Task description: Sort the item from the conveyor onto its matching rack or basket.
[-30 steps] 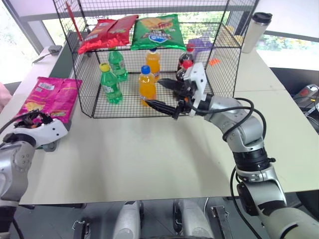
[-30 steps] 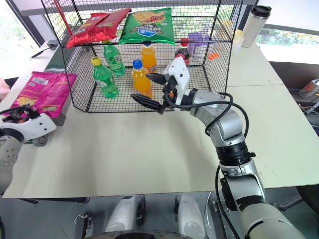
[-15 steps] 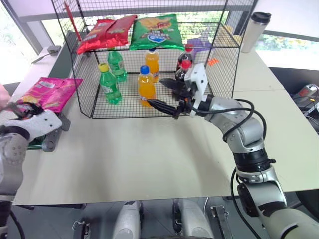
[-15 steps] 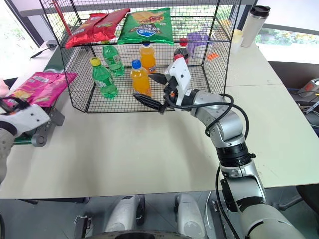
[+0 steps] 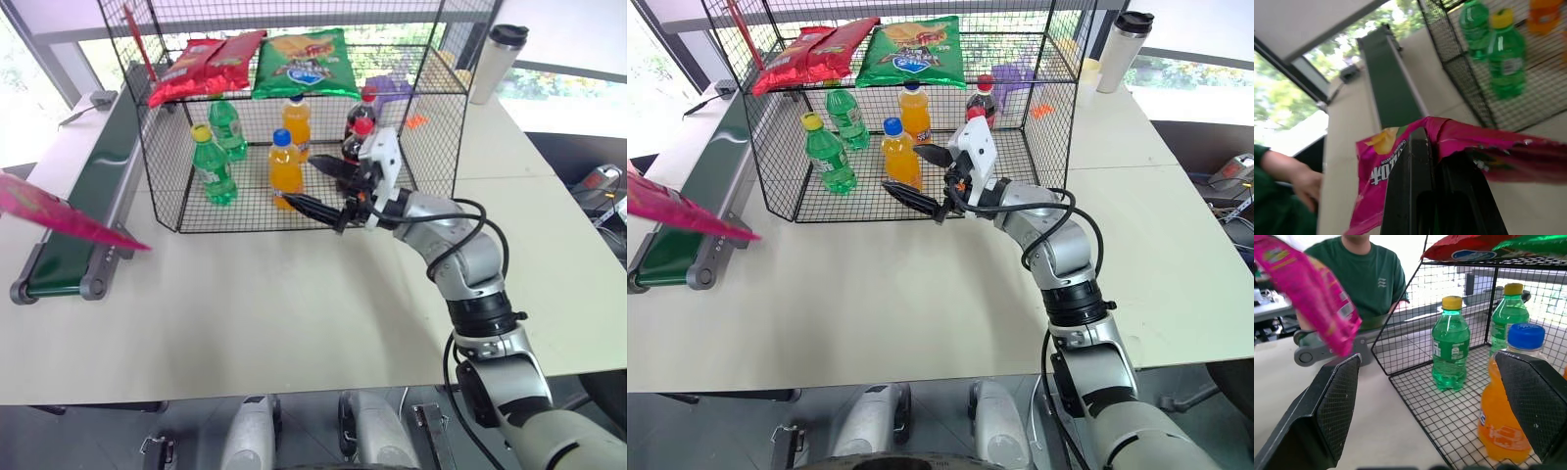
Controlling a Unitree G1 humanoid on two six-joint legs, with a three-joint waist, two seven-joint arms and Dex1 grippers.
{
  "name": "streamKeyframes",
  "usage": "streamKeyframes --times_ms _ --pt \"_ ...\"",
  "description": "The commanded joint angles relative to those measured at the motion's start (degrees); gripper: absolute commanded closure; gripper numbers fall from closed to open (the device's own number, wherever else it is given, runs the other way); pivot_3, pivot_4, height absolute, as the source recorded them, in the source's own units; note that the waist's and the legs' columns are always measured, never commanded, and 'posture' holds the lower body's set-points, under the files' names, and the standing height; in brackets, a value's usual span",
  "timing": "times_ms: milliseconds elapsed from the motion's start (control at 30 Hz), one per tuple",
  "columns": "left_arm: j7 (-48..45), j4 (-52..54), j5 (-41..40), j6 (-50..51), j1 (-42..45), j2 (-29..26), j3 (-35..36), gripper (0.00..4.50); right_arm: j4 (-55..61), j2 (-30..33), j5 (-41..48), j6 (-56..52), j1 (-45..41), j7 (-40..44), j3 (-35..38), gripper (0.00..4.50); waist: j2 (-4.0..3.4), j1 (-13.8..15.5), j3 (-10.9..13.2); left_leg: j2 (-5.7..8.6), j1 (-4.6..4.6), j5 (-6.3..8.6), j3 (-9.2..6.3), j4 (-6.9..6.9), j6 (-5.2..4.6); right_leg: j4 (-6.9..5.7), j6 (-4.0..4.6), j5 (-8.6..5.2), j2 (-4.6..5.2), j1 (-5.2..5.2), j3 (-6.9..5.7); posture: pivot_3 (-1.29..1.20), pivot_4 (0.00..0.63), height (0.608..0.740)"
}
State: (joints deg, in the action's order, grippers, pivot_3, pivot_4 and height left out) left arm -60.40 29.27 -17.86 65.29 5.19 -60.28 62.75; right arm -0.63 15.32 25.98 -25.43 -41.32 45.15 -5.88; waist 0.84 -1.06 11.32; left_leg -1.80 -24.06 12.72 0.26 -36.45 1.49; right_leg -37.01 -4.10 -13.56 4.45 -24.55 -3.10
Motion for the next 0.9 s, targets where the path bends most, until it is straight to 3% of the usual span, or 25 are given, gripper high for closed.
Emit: streamKeyframes --times_ms 33,133,300,433,600,900 --pt "-1.2 -1.23 -5.76 9.32 3.98 -5.36 6.48 4.43 -0.23 -0.98 0.19 2.1 0.04 1.71 -0.02 0.0 0.02 0.23 -0.01 0.0 0.0 0.0 -0.03 0.0 0.0 0.0 0.0 -0.02 0.0 0.01 -0.01 0.0 0.15 0.74" --pt "1.84 -3.28 -10.7 17.12 12.92 -8.54 5.15 4.43 -0.7 -1.25 -1.3 3.79 2.66 2.85 -1.67 0.0 0.11 0.47 -0.06 0.02 0.01 0.0 -0.09 -0.04 0.01 0.02 -0.04 -0.07 0.0 0.07 -0.01 0.0 0.15 0.74" --pt "8.9 -6.91 -17.37 26.82 29.43 -10.39 -3.91 4.43 -2.42 -2.15 -7.36 10.27 7.08 2.23 -5.59 0.0 0.19 0.13 -0.08 0.06 0.04 -0.01 -0.1 -0.04 0.03 -0.01 -0.08 -0.08 0.0 0.13 0.01 0.0 0.15 0.74" --pt "19.45 -12.33 -22.64 27.21 45.31 -5.42 -14.61 4.43 -7.12 -5.5 -15.4 23.14 9.57 -2.61 -8.58 0.0 0.3 0.08 -0.09 0.06 0.08 -0.05 -0.16 -0.04 0.09 -0.09 -0.08 -0.08 -0.06 0.15 0.02 0.0 0.15 0.74" --pt "31.12 -17.87 -25.45 27.21 57.98 1.42 -23.9 4.43 -14.32 -14.46 -21.11 35.42 7.95 -11.1 -9.68 0.0 0.39 -0.05 -0.06 0.06 0.1 -0.17 -0.15 -0.02 0.3 -0.15 -0.09 -0.07 -0.06 0.14 0.08 0.0 0.15 0.74" --pt "40.45 -25.14 -31.48 27.21 68.03 9.67 -28.08 4.43 -29.1 -26.51 -24.9 47.44 -2.77 -24.97 -6.72 0.0 0.47 0.04 -0.06 0.08 0.14 -0.46 -0.12 0.24 0.82 -0.14 -0.09 -0.05 0.02 0.06 0.13 0.0 0.15 0.74"
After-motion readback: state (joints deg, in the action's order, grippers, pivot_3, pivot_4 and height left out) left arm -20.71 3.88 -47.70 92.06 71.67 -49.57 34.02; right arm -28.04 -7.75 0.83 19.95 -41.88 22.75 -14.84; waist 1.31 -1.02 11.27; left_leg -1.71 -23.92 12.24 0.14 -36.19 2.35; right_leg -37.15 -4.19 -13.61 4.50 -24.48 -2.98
